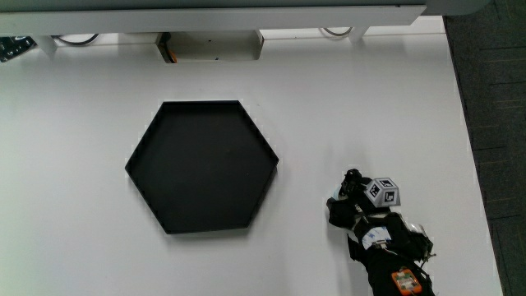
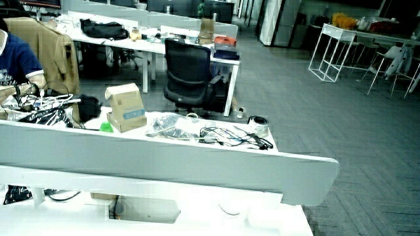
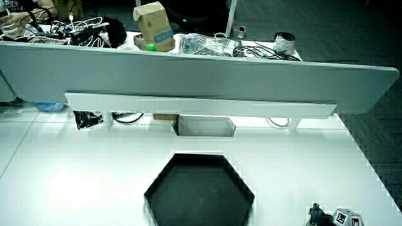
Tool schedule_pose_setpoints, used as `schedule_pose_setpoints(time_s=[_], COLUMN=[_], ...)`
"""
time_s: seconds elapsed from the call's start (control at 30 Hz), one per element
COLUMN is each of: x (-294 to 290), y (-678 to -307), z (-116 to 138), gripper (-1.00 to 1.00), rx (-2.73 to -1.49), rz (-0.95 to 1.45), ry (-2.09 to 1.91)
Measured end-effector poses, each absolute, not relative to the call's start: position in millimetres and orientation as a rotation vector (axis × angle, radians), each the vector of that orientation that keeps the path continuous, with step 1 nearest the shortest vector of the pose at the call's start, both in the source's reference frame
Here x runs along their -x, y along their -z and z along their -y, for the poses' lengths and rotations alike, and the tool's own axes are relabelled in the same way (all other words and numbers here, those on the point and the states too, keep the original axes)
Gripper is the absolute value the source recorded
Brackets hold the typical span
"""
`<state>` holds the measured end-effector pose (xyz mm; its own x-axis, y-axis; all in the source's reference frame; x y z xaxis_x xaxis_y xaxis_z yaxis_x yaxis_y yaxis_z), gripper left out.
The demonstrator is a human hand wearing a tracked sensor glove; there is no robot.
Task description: Place teacup on desk
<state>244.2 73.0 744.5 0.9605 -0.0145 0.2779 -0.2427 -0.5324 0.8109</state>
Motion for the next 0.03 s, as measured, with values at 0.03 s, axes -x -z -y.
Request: schedule_pose_setpoints(time_s=[0.03], x=[-245.5], y=[-741.3], z=[-74.5], gripper=[-1.0], rx=[-2.128], rz=[0.179], ry=[-0.299])
